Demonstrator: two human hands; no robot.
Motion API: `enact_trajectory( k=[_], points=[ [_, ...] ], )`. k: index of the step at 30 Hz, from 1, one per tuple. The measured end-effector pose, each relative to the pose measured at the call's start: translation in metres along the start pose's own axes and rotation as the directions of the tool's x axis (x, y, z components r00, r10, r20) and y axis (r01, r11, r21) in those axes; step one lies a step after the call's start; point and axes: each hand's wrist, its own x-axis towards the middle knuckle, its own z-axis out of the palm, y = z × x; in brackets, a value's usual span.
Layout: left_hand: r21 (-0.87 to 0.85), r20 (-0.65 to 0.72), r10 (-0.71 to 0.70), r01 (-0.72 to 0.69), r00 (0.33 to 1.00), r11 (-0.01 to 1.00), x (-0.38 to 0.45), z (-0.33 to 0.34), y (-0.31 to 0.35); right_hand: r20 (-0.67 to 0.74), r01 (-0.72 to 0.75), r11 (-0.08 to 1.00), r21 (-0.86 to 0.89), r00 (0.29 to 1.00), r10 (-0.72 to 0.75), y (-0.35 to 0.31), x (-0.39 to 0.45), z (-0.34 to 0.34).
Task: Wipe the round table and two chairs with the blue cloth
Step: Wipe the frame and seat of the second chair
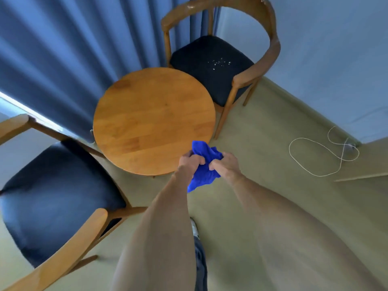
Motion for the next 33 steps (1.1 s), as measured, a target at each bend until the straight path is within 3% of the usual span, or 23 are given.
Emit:
enact_trajectory(
  k=[6, 11, 15, 20, 23, 26, 28, 30, 33],
  points=[
    [0.155, -0.022, 0.091, -0.086, 0.996, 0.984, 0.039, 0.024, 0.098, -0.108, 0.125, 0.99, 0.067, 0.987, -0.117, -0.049, 0.053, -0.04],
    [0.164, -0.068, 0.136, -0.123, 0.988, 0.979, 0.072, 0.067, 0.15, -0.253, 0.153, 0.979, -0.133, 0.95, -0.183, -0.071, 0.108, -0.103],
    [0.058, -0.085, 0.091, -0.086, 0.992, 0.995, 0.096, 0.114, 0.181, -0.239, 0.108, 0.97, -0.219, 0.958, -0.161, -0.081, 0.16, -0.161],
    [-0.11, -0.066, 0.013, -0.02, 0.998, 0.994, 0.12, 0.174, 0.255, -0.326, 0.033, 0.983, -0.178, 0.941, -0.091, -0.106, 0.233, -0.23],
    [-0.265, -0.062, -0.004, -0.012, 0.998, 0.964, 0.139, 0.204, 0.307, -0.319, 0.147, 0.973, -0.178, 0.927, -0.199, -0.139, 0.279, -0.265],
    [-0.415, -0.036, -0.036, 0.018, 0.999, 0.909, 0.166, 0.241, 0.356, -0.366, 0.301, 0.907, -0.296, 0.841, -0.399, -0.163, 0.316, -0.299],
    [-0.443, -0.087, -0.023, -0.018, 0.996, 0.896, 0.182, 0.257, 0.376, -0.289, 0.354, 0.838, -0.414, 0.822, -0.49, -0.17, 0.337, -0.309],
    [-0.397, -0.163, -0.073, 0.003, 0.984, 0.918, 0.205, 0.266, 0.387, -0.13, 0.388, 0.782, -0.488, 0.854, -0.504, -0.173, 0.359, -0.311],
    [-0.176, -0.284, -0.144, 0.096, 0.948, 0.98, 0.234, 0.263, 0.377, 0.134, 0.478, 0.676, -0.561, 0.858, -0.496, -0.166, 0.385, -0.296]
  ],
)
